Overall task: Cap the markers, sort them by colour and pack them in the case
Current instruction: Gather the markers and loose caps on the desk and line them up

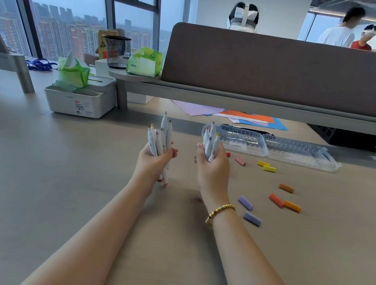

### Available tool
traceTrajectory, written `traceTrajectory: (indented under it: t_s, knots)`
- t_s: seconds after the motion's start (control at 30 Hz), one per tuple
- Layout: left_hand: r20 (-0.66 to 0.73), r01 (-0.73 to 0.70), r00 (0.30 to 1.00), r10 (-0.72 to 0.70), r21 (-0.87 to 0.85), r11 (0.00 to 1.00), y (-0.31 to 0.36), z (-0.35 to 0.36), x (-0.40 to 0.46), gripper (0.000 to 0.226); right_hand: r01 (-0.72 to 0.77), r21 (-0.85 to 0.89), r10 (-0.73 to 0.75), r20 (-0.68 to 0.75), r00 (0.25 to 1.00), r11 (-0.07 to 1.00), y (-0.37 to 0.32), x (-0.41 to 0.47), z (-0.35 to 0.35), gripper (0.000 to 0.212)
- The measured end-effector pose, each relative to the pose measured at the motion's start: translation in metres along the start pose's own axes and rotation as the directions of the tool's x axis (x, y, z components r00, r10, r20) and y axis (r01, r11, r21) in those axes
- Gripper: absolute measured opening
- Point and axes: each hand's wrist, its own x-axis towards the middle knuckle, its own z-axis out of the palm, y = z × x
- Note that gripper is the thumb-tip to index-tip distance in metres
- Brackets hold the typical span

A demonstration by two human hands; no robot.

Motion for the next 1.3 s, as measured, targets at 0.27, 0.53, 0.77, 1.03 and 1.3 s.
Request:
traceTrajectory:
  t_s: [0.27, 0.53, 0.77, 1.03, 1.3]
  knots:
    - [0.043, -0.095, 0.995, 0.093, 0.061, 0.994, -0.007, 0.007, -0.002, 0.018, -0.105, 0.099, 0.105, 0.007, 0.994, 0.990, 0.019, -0.004, 0.006, 0.013]
    - [0.092, -0.134, 0.989, 0.117, 0.211, 0.968, -0.010, 0.010, -0.002, 0.015, -0.233, -0.023, 0.234, 0.157, 0.959, 0.972, 0.026, -0.004, 0.007, 0.021]
    - [0.067, -0.114, 0.993, 0.097, 0.749, 0.652, -0.004, -0.002, 0.001, 0.026, -0.174, -0.420, 0.275, 0.192, 0.942, 0.891, 0.022, -0.005, 0.002, 0.034]
    - [0.097, -0.097, 0.995, 0.007, 0.995, 0.024, -0.013, -0.010, 0.008, 0.050, 0.118, -0.802, 0.178, 0.269, 0.946, 0.586, 0.027, -0.007, 0.008, 0.036]
    - [0.077, -0.051, 0.972, -0.220, 0.991, 0.121, -0.011, -0.005, 0.006, 0.065, 0.110, -0.838, 0.321, 0.321, 0.891, 0.534, 0.024, -0.010, 0.014, 0.054]
